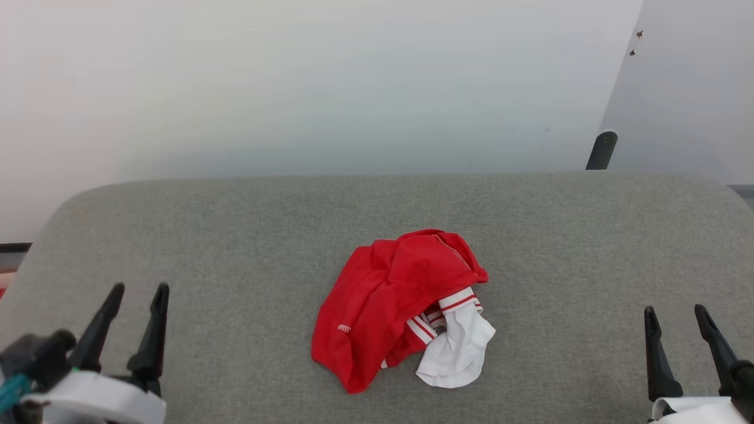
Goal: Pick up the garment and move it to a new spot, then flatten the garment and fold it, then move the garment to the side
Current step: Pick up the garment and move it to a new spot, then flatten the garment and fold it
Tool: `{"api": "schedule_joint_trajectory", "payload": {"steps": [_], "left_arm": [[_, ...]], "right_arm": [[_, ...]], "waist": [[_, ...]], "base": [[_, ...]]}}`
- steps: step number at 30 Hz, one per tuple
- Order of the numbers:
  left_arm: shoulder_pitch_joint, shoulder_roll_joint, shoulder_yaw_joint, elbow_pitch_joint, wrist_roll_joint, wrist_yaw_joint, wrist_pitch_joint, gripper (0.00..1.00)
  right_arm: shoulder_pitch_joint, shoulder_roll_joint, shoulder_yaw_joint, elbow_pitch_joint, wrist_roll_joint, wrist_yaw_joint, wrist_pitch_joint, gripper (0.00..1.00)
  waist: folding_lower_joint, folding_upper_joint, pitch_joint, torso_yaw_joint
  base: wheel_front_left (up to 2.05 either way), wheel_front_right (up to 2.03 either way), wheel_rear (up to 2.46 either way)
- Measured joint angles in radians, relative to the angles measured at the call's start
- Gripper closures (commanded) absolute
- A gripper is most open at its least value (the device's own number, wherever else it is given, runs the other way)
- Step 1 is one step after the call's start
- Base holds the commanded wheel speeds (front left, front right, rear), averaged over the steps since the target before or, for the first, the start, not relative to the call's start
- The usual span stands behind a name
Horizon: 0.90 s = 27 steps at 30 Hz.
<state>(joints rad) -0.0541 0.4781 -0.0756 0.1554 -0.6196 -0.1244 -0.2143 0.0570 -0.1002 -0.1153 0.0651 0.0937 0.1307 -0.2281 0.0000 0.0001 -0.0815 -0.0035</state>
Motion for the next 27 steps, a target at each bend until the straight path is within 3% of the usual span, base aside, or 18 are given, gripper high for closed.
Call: {"api": "schedule_joint_trajectory", "payload": {"steps": [27], "left_arm": [[0.158, -0.017, 0.038, -0.035, 0.043, -0.003, -0.049, 0.0]], "right_arm": [[0.075, 0.011, -0.034, 0.005, -0.003, 0.0, -0.01, 0.0]], "waist": [[0.0, 0.0, -0.038, 0.033]], "base": [[0.0, 0.0, 0.0]]}}
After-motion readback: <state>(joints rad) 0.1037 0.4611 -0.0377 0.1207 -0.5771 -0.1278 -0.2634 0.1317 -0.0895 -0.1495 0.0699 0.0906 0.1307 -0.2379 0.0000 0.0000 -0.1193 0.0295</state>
